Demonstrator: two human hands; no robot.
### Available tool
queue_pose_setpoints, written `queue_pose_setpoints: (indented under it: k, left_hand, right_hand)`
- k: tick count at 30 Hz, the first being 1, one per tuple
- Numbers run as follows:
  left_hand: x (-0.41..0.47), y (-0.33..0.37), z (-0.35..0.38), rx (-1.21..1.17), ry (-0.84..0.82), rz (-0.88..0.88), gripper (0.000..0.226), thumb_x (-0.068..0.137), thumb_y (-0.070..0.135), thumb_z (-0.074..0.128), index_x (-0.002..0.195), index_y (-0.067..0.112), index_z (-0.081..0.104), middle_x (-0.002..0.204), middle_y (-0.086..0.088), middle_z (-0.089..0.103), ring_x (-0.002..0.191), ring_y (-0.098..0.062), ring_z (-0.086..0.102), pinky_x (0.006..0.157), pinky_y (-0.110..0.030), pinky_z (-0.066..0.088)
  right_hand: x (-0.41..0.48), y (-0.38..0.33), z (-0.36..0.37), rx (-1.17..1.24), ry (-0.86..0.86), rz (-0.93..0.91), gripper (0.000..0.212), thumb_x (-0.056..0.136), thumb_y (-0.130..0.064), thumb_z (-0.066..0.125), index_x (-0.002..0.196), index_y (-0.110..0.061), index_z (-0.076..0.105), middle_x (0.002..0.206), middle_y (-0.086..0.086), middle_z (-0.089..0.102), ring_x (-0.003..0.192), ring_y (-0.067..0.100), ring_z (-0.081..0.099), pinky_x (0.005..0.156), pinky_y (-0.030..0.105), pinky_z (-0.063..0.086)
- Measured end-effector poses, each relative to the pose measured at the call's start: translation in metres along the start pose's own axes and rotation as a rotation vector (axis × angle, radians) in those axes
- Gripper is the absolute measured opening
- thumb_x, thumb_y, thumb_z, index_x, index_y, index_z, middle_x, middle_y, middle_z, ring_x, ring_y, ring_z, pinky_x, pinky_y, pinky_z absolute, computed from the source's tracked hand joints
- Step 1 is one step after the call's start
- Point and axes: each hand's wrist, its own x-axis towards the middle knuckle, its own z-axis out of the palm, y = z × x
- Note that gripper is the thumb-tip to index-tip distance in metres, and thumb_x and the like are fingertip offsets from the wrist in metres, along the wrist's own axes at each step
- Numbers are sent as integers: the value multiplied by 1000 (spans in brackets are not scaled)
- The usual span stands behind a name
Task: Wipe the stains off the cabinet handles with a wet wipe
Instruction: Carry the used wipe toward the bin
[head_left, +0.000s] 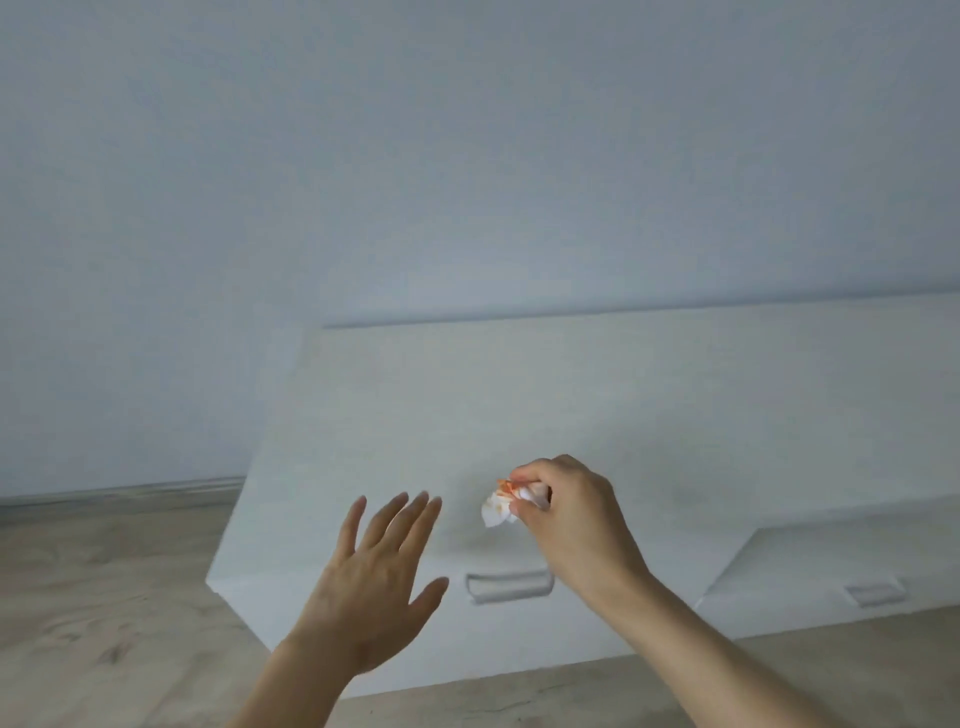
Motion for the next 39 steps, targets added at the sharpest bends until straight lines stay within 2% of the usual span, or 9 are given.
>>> queue_pose_setpoints:
  k: [1,3,4,5,10,16,20,28,39]
  left_hand:
    - [6,-2,-27,-23,-58,-11,64,90,51,36,141,12,46,142,-1,49,131,-20,45,111,-44,11]
    - [23,-10,-81,-69,-129,-17,69,96,53,32,153,18,12,159,4,12,146,-16,10,116,-42,-12]
    - [31,-15,-109,-77,-146,-14,71,97,53,29,153,21,0,160,7,-2,147,-14,-3,114,-41,-17]
    - [39,-19,-139,-73,-151,-13,71,97,53,28,153,23,-4,160,9,-7,146,-12,-9,114,-40,-17]
    - [84,-42,-303,-64,-67,-35,70,97,52,30,153,22,1,160,7,0,146,-11,-5,117,-40,-11]
    - [124,-54,-485,-14,46,-22,68,98,51,32,153,22,5,160,4,6,146,-15,-1,118,-42,-6]
    - [138,-43,-556,-14,129,2,67,98,51,34,152,22,8,159,4,10,146,-15,2,118,-42,-5]
    - [168,15,-623,36,161,60,68,97,51,36,152,20,10,159,1,12,146,-18,4,118,-43,-3]
    - [248,183,-647,-57,217,209,68,96,50,40,151,20,14,157,1,18,145,-20,9,118,-42,1]
  right_hand:
    - [9,-17,-19,-19,-6,10,19,86,-12,62,103,-20,67,93,-8,53,82,7,51,64,0,34]
    - [27,-53,-60,-45,-5,28,18,86,-12,61,101,-20,67,93,-7,52,82,8,52,62,5,35]
    - [36,-72,-82,-57,-7,34,17,87,-12,61,100,-20,68,93,-6,52,83,8,53,63,7,34]
    - [43,-92,-104,-66,-11,40,16,87,-13,61,99,-20,68,93,-6,52,84,9,55,63,9,36]
    - [88,-199,-223,-120,13,30,11,87,-16,60,93,-18,68,99,0,58,91,15,61,76,26,50]
    - [129,-306,-351,-184,174,-15,16,86,-19,62,101,-18,68,106,1,65,95,19,61,78,29,50]
    - [135,-339,-407,-209,297,-63,20,85,-19,63,104,-17,67,108,3,65,97,22,60,82,32,50]
    - [123,-330,-501,-270,445,-94,27,86,-19,64,113,-15,63,115,6,62,101,25,59,85,35,50]
    - [83,-209,-651,-280,582,-19,26,83,-17,67,109,-13,66,103,7,64,85,17,54,77,26,45]
